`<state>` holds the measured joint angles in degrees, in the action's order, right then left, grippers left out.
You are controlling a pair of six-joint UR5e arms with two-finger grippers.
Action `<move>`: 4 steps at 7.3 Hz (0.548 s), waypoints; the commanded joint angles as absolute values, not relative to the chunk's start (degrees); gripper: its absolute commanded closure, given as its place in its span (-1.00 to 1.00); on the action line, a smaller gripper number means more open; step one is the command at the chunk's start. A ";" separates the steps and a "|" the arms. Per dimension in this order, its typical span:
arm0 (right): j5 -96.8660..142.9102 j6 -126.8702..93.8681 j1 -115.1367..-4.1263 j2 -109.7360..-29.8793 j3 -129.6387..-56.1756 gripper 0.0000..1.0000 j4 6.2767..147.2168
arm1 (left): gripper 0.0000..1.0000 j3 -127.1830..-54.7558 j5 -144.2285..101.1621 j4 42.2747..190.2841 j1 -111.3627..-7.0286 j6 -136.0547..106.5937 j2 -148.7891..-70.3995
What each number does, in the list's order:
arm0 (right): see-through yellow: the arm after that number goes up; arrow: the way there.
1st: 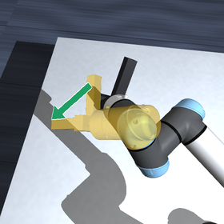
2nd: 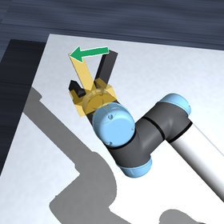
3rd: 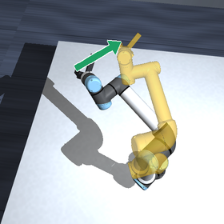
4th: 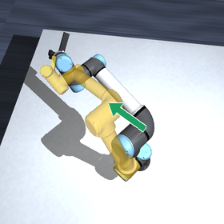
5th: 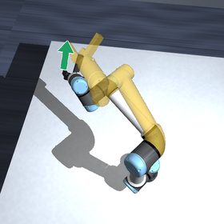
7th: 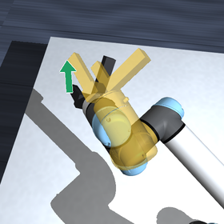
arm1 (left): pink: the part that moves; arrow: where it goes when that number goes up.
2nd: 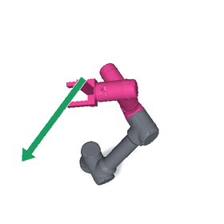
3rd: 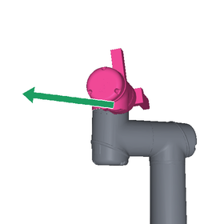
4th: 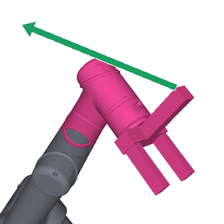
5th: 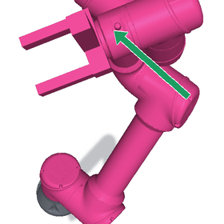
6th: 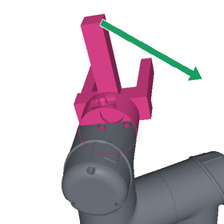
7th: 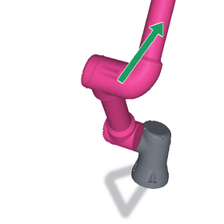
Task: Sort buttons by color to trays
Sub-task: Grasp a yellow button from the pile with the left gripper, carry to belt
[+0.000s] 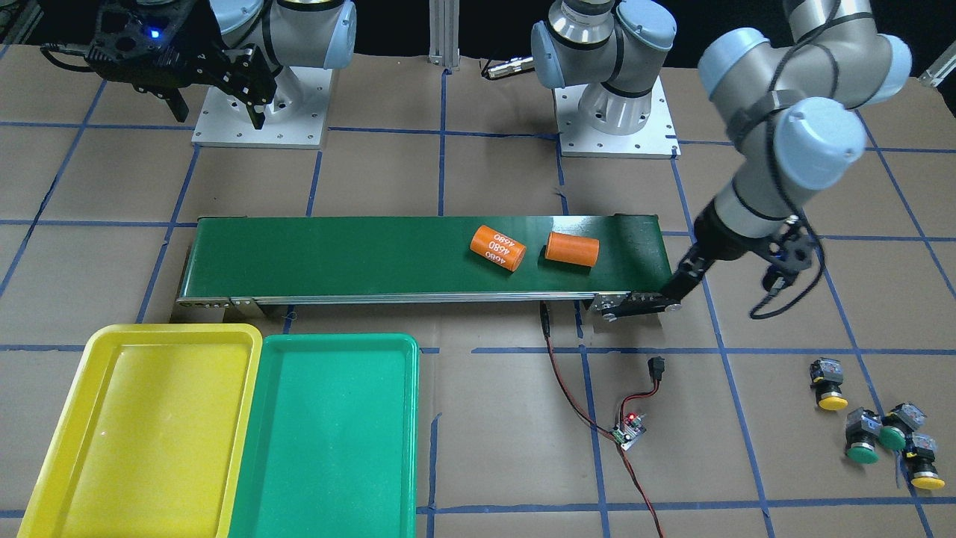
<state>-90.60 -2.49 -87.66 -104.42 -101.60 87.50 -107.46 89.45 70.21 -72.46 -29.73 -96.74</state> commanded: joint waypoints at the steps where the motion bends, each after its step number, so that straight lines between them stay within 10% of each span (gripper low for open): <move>1: -90.61 -2.46 -87.63 -104.33 -101.60 -1.00 87.54 | -1.00 -98.83 90.35 70.49 -58.32 -4.40 -103.50; 4: -90.62 -2.46 -87.63 -104.41 -101.60 -1.00 87.45 | -1.00 -85.90 90.26 69.70 -55.46 22.67 -117.20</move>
<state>-90.61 -2.56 -87.69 -104.44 -101.60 87.43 -90.37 90.33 70.26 -56.14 11.55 -111.53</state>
